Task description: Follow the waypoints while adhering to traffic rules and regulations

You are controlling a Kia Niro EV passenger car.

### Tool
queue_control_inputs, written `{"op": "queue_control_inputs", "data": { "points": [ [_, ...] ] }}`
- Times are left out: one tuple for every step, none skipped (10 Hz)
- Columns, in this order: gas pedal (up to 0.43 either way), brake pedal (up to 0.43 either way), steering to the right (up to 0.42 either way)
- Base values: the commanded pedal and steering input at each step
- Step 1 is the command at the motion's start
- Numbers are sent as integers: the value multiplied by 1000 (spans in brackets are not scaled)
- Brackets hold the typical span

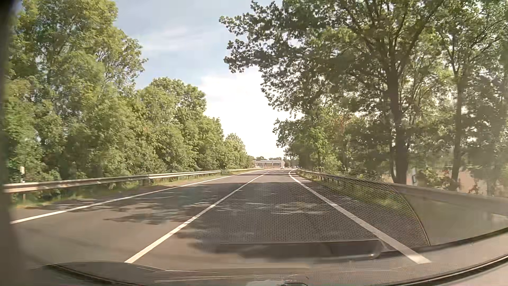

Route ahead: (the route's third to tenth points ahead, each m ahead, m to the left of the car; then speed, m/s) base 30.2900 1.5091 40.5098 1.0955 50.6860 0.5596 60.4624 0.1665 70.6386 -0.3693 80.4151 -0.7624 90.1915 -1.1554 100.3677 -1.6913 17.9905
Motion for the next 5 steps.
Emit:
{"op": "queue_control_inputs", "data": {
  "points": [
    [0, 0, 0],
    [0, 0, 0],
    [0, 0, 0],
    [0, 0, 0],
    [0, 0, 0]
  ]
}}
